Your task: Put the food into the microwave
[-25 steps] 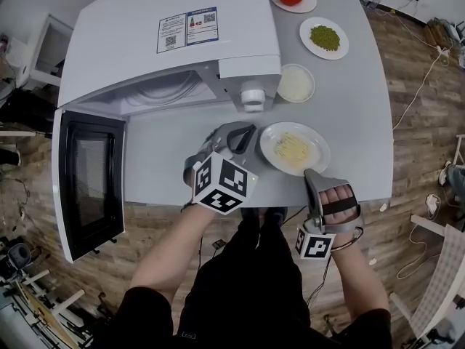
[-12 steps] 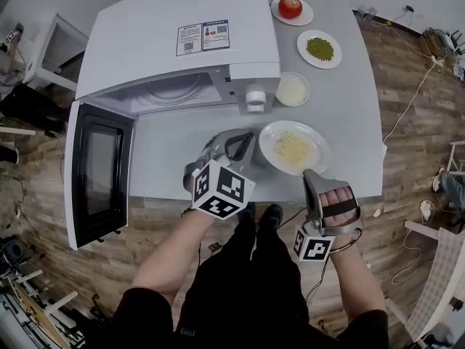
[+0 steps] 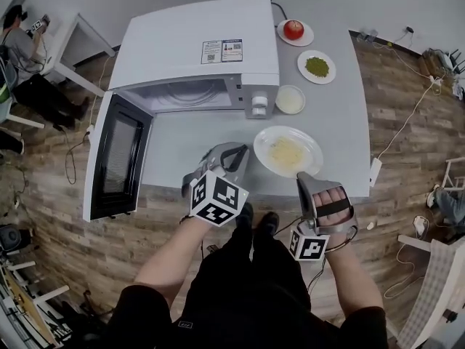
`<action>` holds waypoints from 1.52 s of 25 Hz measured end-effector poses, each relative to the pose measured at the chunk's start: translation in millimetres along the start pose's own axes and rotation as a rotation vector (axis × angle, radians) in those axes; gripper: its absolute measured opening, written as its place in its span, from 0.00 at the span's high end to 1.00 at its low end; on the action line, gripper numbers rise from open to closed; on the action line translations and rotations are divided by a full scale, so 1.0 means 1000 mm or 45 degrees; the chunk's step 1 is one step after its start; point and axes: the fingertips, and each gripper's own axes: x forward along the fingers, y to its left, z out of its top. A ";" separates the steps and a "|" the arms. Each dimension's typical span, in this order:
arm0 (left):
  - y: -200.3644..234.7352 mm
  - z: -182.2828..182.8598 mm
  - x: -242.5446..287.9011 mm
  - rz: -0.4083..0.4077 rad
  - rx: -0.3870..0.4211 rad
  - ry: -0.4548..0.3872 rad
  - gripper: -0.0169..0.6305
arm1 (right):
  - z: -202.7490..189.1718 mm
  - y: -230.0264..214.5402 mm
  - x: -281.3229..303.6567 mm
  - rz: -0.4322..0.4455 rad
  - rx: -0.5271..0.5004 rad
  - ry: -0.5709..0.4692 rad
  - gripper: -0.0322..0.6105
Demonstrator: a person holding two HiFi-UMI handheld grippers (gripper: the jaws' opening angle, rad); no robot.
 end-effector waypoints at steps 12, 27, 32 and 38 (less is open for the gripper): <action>-0.002 -0.001 -0.078 0.210 -0.080 0.055 0.96 | 0.036 -0.046 -0.021 -0.084 -0.058 -0.233 0.91; 0.050 -0.051 -0.168 0.302 -0.060 0.079 0.96 | 0.135 -0.092 0.015 -0.132 -0.075 -0.304 0.91; 0.071 -0.064 -0.183 0.252 0.043 0.047 0.96 | 0.178 -0.101 0.030 -0.137 -0.039 -0.232 0.91; 0.086 -0.074 -0.187 0.107 0.085 -0.029 0.96 | 0.219 -0.100 0.054 -0.116 -0.014 -0.167 0.91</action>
